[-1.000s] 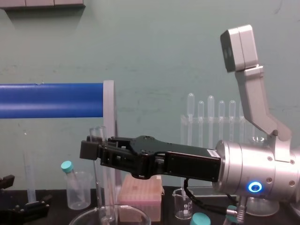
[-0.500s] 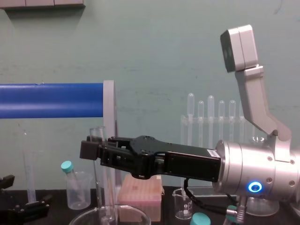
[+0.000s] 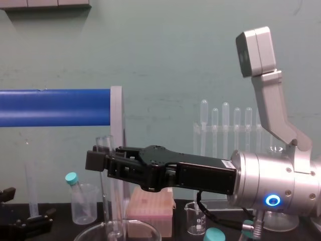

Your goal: Hold the test tube with one hand and immerse one end into the beaker, then return it to the test tube rack.

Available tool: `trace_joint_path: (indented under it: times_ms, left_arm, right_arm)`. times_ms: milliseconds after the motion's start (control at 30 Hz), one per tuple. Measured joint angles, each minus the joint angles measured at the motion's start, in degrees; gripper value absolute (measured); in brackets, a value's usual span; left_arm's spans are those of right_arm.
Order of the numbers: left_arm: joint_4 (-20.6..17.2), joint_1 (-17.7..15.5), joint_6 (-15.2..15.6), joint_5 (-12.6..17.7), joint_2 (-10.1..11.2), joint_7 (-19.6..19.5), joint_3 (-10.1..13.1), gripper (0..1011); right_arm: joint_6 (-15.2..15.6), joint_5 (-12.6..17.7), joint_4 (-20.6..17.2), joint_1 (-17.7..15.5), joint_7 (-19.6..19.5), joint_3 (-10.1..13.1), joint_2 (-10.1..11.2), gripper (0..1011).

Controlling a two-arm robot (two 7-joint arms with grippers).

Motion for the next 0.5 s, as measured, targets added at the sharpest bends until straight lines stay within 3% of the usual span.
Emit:
trace_joint_path:
  times_ms: [500]
  left_arm:
    - [0.0, 0.0, 0.0, 0.0, 0.0, 0.0, 0.0, 1000]
  right_arm:
    - [0.0, 0.0, 0.0, 0.0, 0.0, 0.0, 0.0, 247]
